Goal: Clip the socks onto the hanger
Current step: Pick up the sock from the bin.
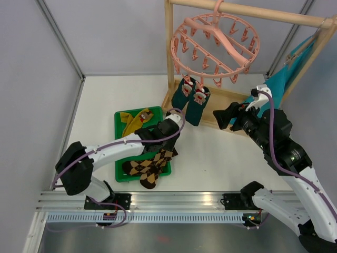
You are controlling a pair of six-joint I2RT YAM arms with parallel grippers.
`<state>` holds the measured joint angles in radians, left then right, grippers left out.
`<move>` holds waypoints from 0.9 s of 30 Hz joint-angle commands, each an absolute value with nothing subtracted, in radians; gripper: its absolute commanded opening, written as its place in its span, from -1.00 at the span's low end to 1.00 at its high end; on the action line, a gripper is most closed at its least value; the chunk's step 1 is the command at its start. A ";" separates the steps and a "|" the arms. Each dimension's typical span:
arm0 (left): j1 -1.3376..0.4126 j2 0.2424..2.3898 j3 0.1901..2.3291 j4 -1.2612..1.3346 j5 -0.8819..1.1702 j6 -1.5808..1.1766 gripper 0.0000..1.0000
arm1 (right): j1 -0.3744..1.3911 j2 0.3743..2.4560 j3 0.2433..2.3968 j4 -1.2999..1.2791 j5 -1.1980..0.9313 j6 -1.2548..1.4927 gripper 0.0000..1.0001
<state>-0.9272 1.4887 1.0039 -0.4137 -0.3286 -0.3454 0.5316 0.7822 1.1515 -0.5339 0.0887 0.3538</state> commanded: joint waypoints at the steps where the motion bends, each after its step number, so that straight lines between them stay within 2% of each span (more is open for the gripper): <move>1: -0.971 1.520 1.081 -0.559 -0.517 -0.322 0.23 | 0.528 0.759 1.131 -0.506 0.117 0.357 0.64; 5: -1.077 1.537 1.107 -0.632 -0.661 -0.318 0.29 | 0.528 0.741 1.097 -0.489 0.118 0.365 0.64; 13: -1.276 1.667 1.180 -0.764 -0.808 -0.327 0.36 | 0.526 0.741 1.089 -0.469 0.097 0.371 0.64; 27: -1.342 1.983 1.373 -0.992 -1.040 -0.354 0.36 | 0.526 0.718 1.078 -0.472 0.104 0.370 0.65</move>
<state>-1.3331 1.9358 1.3251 -0.9035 -0.9390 -0.3458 0.5316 0.7311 1.0840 -0.5076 0.1028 0.3630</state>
